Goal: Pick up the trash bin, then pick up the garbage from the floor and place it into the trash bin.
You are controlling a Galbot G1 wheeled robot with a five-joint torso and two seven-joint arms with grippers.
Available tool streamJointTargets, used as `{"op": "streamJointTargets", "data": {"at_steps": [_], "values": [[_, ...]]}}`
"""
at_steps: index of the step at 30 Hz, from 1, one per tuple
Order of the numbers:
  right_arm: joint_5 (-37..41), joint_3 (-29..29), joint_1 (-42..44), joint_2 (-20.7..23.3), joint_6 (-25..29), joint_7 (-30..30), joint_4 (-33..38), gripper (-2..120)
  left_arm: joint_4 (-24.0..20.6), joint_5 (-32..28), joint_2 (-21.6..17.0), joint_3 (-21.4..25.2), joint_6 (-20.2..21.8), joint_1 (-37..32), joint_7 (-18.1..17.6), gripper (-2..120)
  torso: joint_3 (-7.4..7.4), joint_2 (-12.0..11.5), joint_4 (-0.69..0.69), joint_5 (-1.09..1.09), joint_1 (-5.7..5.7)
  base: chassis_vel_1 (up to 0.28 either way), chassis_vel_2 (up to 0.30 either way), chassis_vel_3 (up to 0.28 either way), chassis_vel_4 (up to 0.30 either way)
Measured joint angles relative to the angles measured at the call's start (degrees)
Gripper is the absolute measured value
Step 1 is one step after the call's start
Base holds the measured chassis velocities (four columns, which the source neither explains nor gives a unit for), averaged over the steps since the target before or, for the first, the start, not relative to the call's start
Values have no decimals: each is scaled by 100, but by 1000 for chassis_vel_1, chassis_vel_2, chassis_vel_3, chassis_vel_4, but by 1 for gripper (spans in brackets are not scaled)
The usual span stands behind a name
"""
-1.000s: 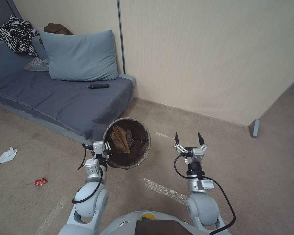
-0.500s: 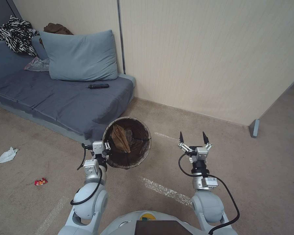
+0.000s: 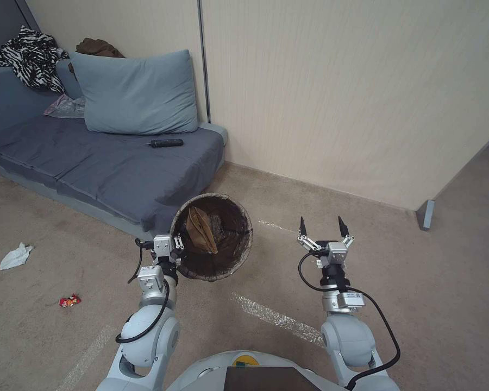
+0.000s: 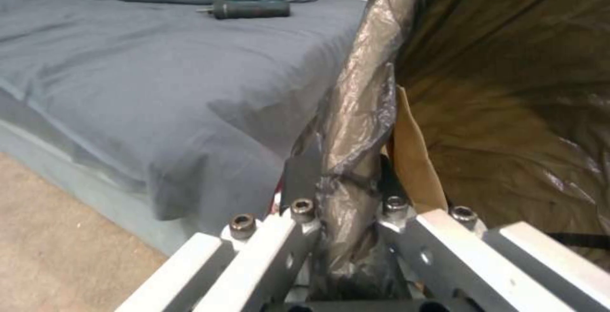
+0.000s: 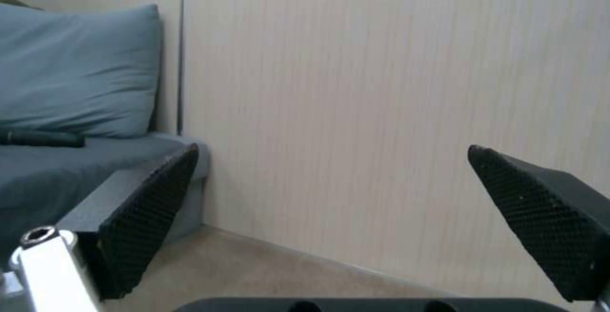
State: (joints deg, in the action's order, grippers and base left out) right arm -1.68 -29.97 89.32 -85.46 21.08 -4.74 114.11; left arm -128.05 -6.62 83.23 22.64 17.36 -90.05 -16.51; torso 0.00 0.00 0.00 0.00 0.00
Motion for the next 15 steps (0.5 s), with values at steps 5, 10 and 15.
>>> {"op": "streamJointTargets", "data": {"at_steps": [5, 10, 15], "values": [[-2, 20, -4, -21, -5, 5, -7, 100, -14, 4, 3, 10, -23, -41, 1, 2, 0, 0, 0, 0, 0, 51, 57, 50, 58], [-11, 36, -9, -35, -22, 8, 0, 100, -34, 2, 2, 29, -44, -72, 0, 2, 0, 0, 1, -1, 0, 79, 78, 81, 77], [-18, 53, -5, -31, -58, 19, 76, 100, -84, 3, 14, 19, -50, -86, -1, 2, 0, 0, 1, -1, 0, 78, 72, 96, 82]]}}
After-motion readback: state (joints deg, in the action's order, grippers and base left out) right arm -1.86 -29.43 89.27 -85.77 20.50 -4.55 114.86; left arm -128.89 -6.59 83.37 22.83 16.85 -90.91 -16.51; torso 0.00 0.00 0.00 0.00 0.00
